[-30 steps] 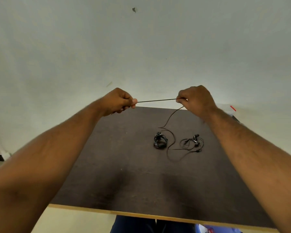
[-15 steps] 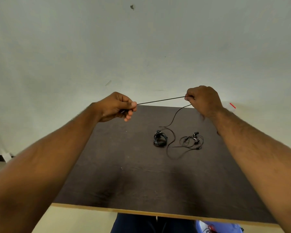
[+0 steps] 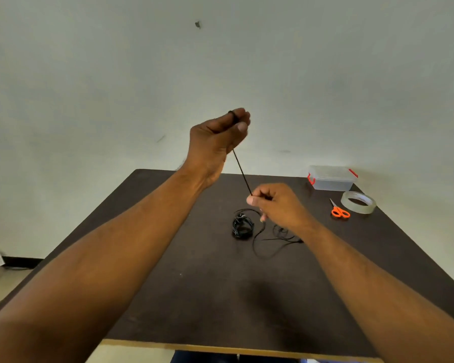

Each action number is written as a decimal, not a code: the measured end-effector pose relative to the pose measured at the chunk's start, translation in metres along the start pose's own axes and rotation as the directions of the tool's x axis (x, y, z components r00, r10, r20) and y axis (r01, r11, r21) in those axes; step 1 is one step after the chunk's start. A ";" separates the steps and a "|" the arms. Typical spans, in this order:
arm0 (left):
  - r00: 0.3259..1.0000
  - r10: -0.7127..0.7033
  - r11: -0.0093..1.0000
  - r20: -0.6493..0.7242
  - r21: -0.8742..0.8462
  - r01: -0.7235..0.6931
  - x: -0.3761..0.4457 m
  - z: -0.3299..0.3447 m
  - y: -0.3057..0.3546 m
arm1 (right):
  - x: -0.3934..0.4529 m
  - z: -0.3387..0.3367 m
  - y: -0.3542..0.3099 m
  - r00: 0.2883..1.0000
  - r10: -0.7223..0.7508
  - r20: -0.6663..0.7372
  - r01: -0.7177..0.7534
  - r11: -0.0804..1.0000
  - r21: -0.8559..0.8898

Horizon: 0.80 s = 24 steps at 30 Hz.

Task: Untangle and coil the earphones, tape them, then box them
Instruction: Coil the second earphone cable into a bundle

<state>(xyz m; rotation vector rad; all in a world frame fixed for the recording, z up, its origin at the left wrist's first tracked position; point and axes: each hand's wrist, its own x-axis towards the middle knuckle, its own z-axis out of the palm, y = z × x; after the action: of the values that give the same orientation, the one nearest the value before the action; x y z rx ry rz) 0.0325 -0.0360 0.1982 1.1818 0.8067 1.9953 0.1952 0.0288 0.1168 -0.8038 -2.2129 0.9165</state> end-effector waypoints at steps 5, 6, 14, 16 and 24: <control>0.998 0.053 0.897 0.020 0.438 -0.056 0.004 -0.022 -0.019 | -0.011 -0.029 -0.020 0.978 -0.062 -0.199 0.078 0.994 0.075; 0.997 -0.005 0.873 0.072 0.486 -0.030 0.003 -0.024 -0.022 | -0.009 -0.037 -0.028 0.974 -0.109 -0.201 0.118 0.993 0.030; 0.823 -0.456 0.887 0.339 0.244 0.391 -0.007 -0.031 -0.031 | 0.016 -0.084 -0.078 0.940 -0.342 -0.015 0.322 0.898 -0.301; 0.780 -0.495 0.867 0.382 0.269 0.419 -0.009 -0.031 -0.029 | 0.021 -0.087 -0.079 0.941 -0.336 0.040 0.331 0.891 -0.311; 0.605 -0.484 0.867 0.632 0.255 0.428 -0.016 -0.017 -0.009 | 0.020 -0.072 -0.078 0.956 -0.293 0.008 0.293 0.956 0.003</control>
<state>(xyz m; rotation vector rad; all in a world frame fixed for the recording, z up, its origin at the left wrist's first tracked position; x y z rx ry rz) 0.0252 -0.0462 0.1764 1.4388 0.6971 0.9827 0.2113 0.0268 0.2235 -0.4524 -2.2603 0.7764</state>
